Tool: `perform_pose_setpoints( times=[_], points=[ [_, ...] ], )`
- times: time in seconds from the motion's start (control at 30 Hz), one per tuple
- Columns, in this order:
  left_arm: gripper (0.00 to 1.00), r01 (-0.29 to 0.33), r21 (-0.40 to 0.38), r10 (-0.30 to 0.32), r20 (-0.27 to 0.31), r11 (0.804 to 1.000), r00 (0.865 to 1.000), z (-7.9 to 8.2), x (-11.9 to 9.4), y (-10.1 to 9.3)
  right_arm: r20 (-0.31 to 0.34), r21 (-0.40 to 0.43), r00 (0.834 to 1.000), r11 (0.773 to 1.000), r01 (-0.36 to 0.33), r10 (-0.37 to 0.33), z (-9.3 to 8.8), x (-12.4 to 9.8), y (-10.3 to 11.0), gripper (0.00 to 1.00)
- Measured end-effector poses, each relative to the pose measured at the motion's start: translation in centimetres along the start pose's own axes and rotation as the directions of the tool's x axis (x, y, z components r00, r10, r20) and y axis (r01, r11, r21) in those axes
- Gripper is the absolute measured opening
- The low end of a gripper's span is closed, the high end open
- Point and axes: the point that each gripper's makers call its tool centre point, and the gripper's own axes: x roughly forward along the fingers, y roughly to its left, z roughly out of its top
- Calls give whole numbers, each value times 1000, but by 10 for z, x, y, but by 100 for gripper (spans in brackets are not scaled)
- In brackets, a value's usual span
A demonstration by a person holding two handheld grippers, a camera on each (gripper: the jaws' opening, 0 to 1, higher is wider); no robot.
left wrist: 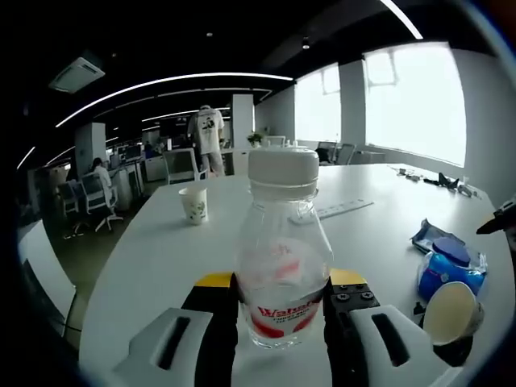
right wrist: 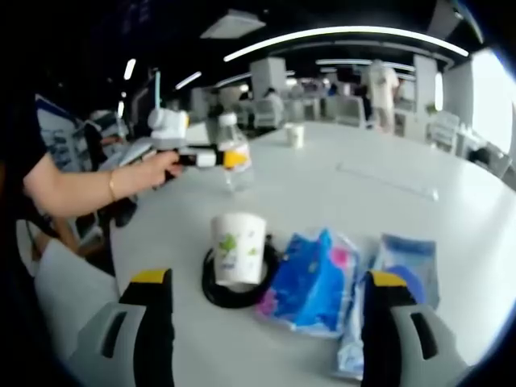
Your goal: Arrange the tabletop items into an orderly group along one side of the table until the central work area is clear of visible clutter.
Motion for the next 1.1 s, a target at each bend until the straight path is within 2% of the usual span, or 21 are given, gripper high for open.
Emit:
perform_pose_setpoints(
  times=[0.27, 0.97, 1.0, 1.03, 1.1],
  points=[
    [39, 13, -27, -13, 14, 1000, 1000, -1, 6, 1, -11, 15, 1000, 1000, -8, 8, -6, 6, 2, 95],
    [41, -38, -65, 39, 20, 997, 999, 0, 9, 3, -18, 47, 1000, 999, -13, 14, -11, 13, 5, 92],
    [42, -38, -82, 40, 23, 996, 999, 0, 9, 3, -17, 48, 1000, 999, -14, 14, -10, 13, 5, 92],
    [47, -42, -120, 46, 34, 992, 998, 2, 9, 4, -15, 49, 1000, 999, -13, 14, -10, 13, 5, 92],
    [56, -52, -123, 58, 48, 991, 997, 6, 9, 8, -13, 51, 1000, 999, -13, 14, -9, 13, 5, 92]
  ],
)
